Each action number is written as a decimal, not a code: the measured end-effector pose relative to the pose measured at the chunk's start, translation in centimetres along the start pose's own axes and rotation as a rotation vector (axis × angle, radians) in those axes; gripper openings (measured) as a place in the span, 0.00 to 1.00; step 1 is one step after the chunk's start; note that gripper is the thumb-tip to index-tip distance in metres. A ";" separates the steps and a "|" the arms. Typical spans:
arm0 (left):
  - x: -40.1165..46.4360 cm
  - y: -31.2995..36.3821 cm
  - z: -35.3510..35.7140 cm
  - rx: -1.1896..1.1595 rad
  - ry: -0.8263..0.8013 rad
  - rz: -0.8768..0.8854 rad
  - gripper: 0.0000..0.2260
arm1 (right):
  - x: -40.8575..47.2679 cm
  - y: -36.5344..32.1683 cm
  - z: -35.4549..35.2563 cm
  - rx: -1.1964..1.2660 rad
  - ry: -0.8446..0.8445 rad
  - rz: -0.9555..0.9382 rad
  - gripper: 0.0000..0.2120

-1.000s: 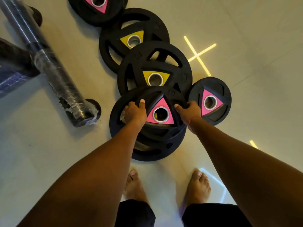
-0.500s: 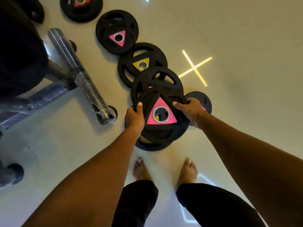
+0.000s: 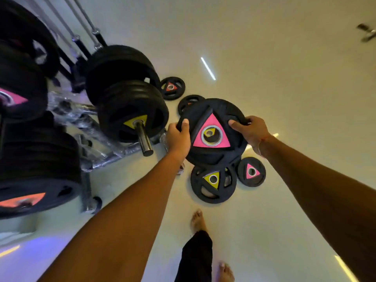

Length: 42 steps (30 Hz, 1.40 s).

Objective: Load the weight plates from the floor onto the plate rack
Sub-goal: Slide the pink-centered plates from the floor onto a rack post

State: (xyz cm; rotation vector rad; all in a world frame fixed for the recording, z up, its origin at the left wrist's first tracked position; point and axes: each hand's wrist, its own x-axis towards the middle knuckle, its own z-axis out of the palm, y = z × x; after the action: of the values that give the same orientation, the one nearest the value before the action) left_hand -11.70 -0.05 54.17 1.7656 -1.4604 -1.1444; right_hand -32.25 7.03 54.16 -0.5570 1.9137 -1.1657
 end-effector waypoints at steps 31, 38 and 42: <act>-2.2 -9.8 -49.1 -0.195 0.614 0.169 0.13 | -27.8 -19.0 38.0 -0.184 -0.438 -0.571 0.17; 3.7 -11.2 -48.4 -0.160 0.505 0.153 0.16 | -23.8 -18.0 41.2 -0.210 -0.352 -0.528 0.15; 5.0 -12.1 -48.0 -0.151 0.603 0.176 0.16 | -23.2 -18.0 42.5 -0.222 -0.386 -0.532 0.15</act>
State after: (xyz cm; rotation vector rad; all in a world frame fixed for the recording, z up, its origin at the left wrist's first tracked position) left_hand 36.39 -6.28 65.17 1.6427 -1.1000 -0.5423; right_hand 15.17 -7.26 68.99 -1.3695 1.6071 -1.0617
